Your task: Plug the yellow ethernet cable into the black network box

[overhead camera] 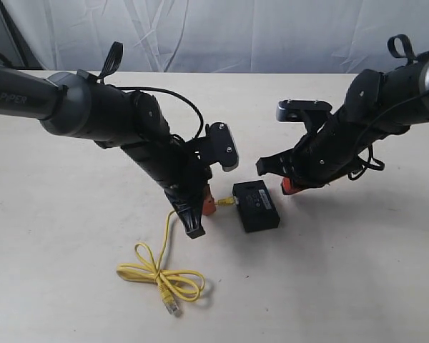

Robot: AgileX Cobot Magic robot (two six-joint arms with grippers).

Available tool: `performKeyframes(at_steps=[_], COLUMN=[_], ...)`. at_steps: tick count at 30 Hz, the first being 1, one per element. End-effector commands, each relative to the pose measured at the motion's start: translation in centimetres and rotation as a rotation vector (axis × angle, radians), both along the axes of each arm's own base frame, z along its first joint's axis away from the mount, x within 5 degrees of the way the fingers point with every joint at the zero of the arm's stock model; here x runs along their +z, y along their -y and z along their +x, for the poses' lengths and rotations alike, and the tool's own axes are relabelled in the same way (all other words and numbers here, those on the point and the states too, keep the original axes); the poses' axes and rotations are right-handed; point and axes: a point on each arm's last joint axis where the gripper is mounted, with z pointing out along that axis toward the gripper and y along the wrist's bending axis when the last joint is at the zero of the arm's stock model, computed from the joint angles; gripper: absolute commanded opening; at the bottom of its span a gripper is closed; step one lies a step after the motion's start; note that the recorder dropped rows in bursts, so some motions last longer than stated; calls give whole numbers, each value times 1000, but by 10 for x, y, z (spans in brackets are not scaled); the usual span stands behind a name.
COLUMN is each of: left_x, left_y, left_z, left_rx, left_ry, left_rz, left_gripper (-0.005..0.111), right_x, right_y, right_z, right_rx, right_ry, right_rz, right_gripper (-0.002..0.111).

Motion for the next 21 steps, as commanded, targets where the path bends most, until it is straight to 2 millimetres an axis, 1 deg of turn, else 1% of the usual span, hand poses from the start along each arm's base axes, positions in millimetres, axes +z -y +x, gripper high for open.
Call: performKeyframes(at_steps=[1,8,11,18,21], left_x=[1,1,1,1,1], left_y=[1,1,1,1,1], left_z=[0,0,0,0,0], left_rx=[5,4,4,6,7], left_ry=[3,-1,-1,-1,-3], left_rz=[-6,-6,-6,-6,-7], left_gripper=[0,0,0,0,0], right_x=[0,0,1,0,0], right_y=[-8,-38,-39,-37,-34], right_z=[-5,-18,-18,-17,-14], right_rx=[30,175,177,196,160], right_ry=[-21,-33,-33,-12,7], right_rz=[13,106,125,93,65], right_gripper=[-1,-1,-1,-1,-1])
